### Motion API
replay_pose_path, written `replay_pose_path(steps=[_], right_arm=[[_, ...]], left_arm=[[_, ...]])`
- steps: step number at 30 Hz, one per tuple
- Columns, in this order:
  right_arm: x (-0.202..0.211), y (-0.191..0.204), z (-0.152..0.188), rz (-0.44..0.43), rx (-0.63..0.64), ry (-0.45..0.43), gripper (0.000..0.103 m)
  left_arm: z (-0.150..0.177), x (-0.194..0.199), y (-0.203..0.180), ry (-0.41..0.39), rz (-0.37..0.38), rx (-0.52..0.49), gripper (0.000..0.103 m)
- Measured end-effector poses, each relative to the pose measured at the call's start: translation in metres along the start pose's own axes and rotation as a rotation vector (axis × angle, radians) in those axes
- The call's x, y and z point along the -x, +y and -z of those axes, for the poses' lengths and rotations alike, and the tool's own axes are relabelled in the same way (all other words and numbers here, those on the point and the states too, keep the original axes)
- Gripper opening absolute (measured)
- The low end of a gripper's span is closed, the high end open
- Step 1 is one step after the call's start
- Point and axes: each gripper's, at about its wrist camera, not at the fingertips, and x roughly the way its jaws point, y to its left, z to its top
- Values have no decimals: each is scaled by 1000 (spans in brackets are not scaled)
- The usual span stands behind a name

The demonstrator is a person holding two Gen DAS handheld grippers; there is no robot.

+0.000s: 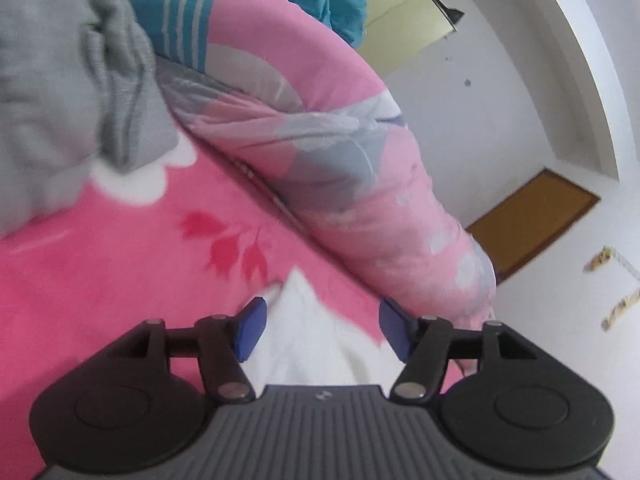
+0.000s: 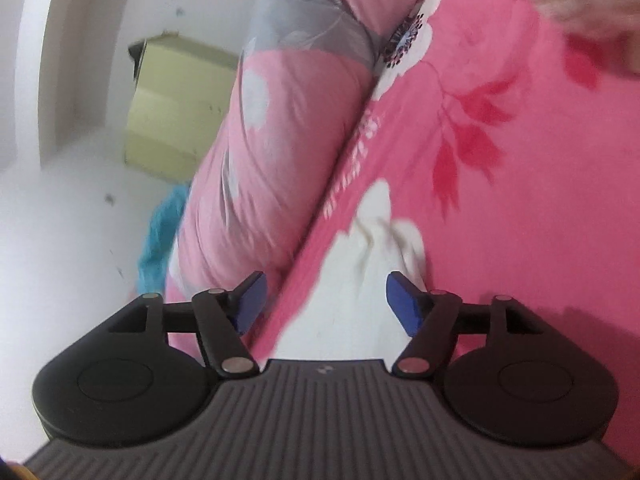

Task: Fold clothes

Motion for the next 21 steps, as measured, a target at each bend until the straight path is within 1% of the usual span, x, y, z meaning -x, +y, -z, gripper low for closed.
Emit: replay_pose_path(steps=[2, 5, 6, 8, 11, 12, 13, 15, 19, 20, 21], right_arm=[[20, 0, 19, 37, 17, 29, 68], [44, -3, 46, 96, 49, 65, 68], [52, -5, 55, 115, 60, 77, 69], [63, -15, 71, 133, 16, 93, 69], [69, -25, 95, 106, -59, 130, 69], [68, -27, 103, 99, -75, 145, 69], [65, -29, 104, 97, -80, 143, 69], [57, -30, 101, 95, -84, 127, 69], [40, -33, 95, 91, -92, 95, 68], [36, -34, 94, 91, -94, 87, 68], [31, -35, 93, 90, -96, 79, 68]], left_arm=[[20, 24, -1, 32, 0, -10, 66], [49, 47, 6, 72, -3, -25, 67], [58, 52, 10, 85, -4, -10, 67], [76, 58, 19, 108, 18, 41, 67], [101, 59, 31, 134, 49, 112, 67], [106, 57, 34, 135, 53, 126, 67], [106, 52, 36, 123, 52, 129, 66], [107, 43, 39, 99, 49, 133, 61], [108, 24, 46, 52, 44, 143, 60], [109, 19, 48, 41, 43, 145, 59], [109, 15, 49, 29, 42, 147, 54]])
